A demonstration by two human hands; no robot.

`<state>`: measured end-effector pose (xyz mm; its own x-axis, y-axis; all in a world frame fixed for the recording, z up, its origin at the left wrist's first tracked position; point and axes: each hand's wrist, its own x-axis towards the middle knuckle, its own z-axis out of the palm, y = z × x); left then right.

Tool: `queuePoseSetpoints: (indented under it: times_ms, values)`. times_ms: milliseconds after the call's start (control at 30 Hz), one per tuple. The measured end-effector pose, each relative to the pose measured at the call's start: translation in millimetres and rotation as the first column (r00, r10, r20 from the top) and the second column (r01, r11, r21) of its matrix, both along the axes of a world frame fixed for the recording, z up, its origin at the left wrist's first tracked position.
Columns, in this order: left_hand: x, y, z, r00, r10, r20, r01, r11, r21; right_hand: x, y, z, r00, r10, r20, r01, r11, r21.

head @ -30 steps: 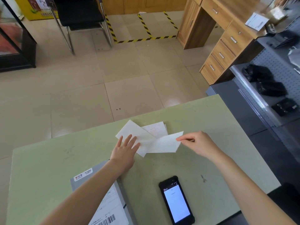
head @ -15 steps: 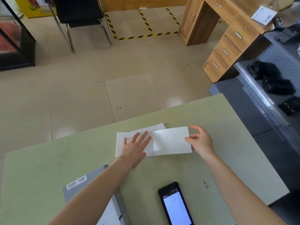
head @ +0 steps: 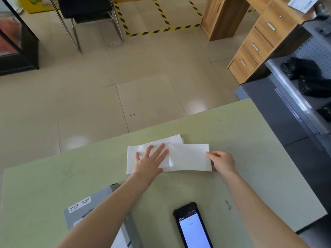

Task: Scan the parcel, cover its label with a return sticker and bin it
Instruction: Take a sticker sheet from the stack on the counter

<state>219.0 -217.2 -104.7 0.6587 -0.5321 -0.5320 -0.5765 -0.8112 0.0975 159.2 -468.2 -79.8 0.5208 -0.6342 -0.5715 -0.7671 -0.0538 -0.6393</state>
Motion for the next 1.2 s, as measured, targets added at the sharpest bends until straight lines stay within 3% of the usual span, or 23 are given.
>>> queuePoseSetpoints:
  times_ms: [367,500,800,1067,1200]
  values:
    - [0,-3,7,0.998,-0.057,0.023,0.057,0.998,0.038,-43,-15,-6,0.994,-0.109,-0.003,0.108,0.987,-0.119]
    - [4,1,12,0.99,-0.119,0.078,0.114,0.992,0.06,-49,-28,6,0.989,-0.131,0.074,0.135,0.989,-0.055]
    - [13,-14,21,0.983,-0.102,0.15,0.12,0.986,-0.117,-65,-41,16,0.961,-0.179,0.208,0.185,0.983,-0.005]
    - [4,-49,15,0.979,-0.162,0.122,0.179,0.974,-0.138,-80,-44,14,0.951,-0.206,0.232,0.204,0.978,0.034]
    - [-3,-48,21,0.988,-0.137,0.073,0.147,0.978,-0.15,-79,-37,32,0.943,-0.15,0.296,0.137,0.988,0.065]
